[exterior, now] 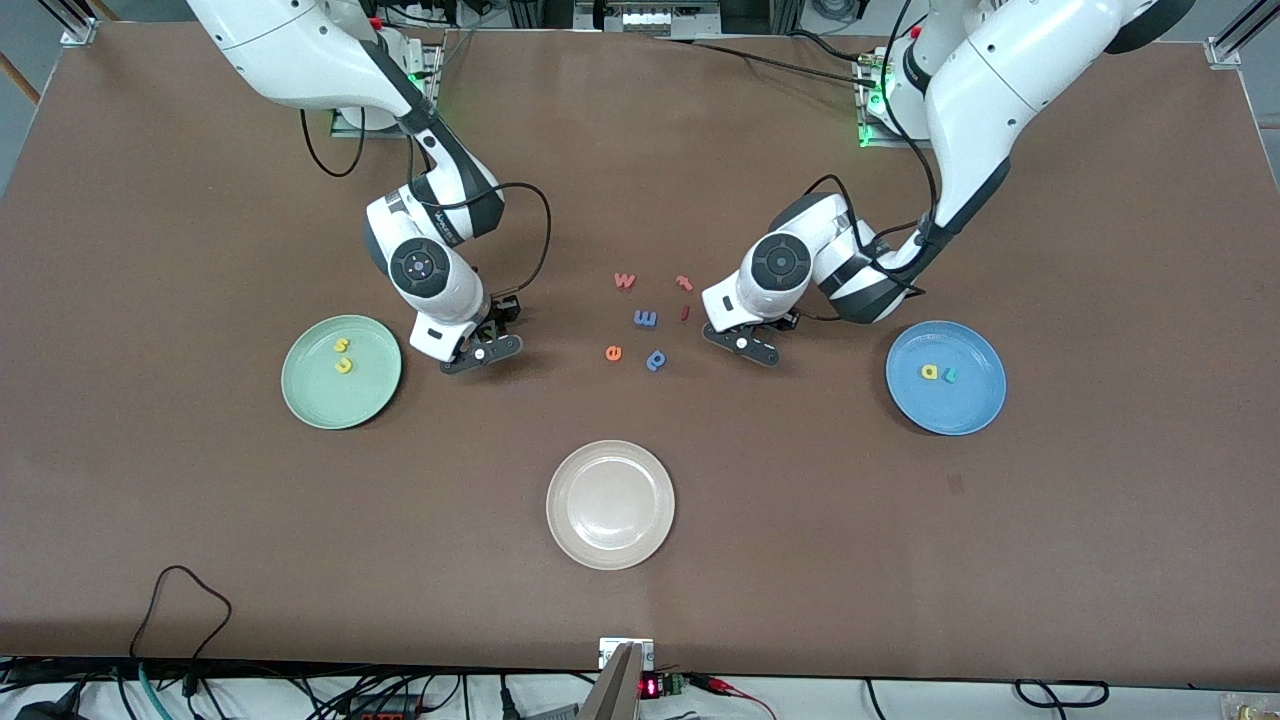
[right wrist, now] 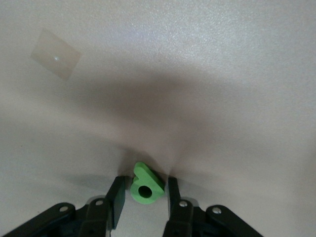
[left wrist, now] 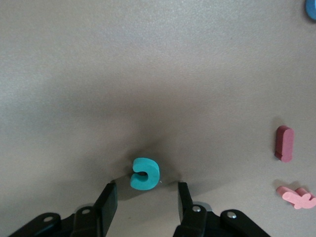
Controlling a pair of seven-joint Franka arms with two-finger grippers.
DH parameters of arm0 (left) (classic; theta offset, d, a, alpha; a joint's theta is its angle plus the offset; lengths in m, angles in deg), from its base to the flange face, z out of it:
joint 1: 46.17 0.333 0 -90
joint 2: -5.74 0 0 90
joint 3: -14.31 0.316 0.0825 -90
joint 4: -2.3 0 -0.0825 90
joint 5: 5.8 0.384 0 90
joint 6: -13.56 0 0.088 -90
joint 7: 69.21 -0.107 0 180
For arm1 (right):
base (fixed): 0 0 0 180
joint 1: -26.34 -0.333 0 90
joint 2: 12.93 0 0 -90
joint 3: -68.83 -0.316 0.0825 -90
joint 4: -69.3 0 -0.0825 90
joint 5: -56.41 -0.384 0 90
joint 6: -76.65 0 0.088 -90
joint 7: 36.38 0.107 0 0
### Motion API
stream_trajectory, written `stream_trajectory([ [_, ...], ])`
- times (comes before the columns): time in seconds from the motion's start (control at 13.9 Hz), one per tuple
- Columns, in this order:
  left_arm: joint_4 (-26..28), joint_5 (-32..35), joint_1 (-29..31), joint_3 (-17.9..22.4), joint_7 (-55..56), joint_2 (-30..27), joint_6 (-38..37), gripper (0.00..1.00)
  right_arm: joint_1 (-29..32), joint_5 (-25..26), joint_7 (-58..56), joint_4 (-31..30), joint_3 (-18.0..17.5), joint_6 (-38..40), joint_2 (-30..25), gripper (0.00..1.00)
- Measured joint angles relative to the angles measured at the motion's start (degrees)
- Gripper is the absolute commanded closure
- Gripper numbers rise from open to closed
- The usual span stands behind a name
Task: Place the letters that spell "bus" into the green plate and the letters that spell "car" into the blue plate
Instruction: 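Carry green letter onto the green plate while the left gripper lifts teal c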
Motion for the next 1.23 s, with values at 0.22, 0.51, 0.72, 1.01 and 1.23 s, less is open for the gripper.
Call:
stream_trajectory([
  [0.22, 0.0, 0.0, -0.06, 0.03, 0.1, 0.01, 0.42, 0.43, 0.0, 0.0, 0.0, 0.0, 0.0, -0.05, 0.0, 0.64],
  [0.51, -0.01, 0.11, -0.05, 0.45, 0.14, 0.01, 1.68, 0.43, 0.01, 0.05, -0.01, 0.02, 0.08, -0.34, -0.07, 0.86],
  [0.72, -0.02, 2.24, -0.04, 0.7, 0.3, 0.01, 1.89, 0.46, 0.01, 0.05, -0.01, 0.02, 0.08, -0.45, -0.05, 0.92],
  [1.01, -0.13, 2.48, 0.01, 0.76, 0.34, -0.05, 1.8, 0.7, 0.9, 0.05, -0.01, 0.69, 0.71, -1.15, -1.0, 0.92],
  [1.23, -0.22, 2.6, 0.09, 0.81, 0.37, -0.14, 1.72, 0.84, 6.15, 0.05, -2.5, 1.25, 1.45, 3.92, -6.21, 0.89],
])
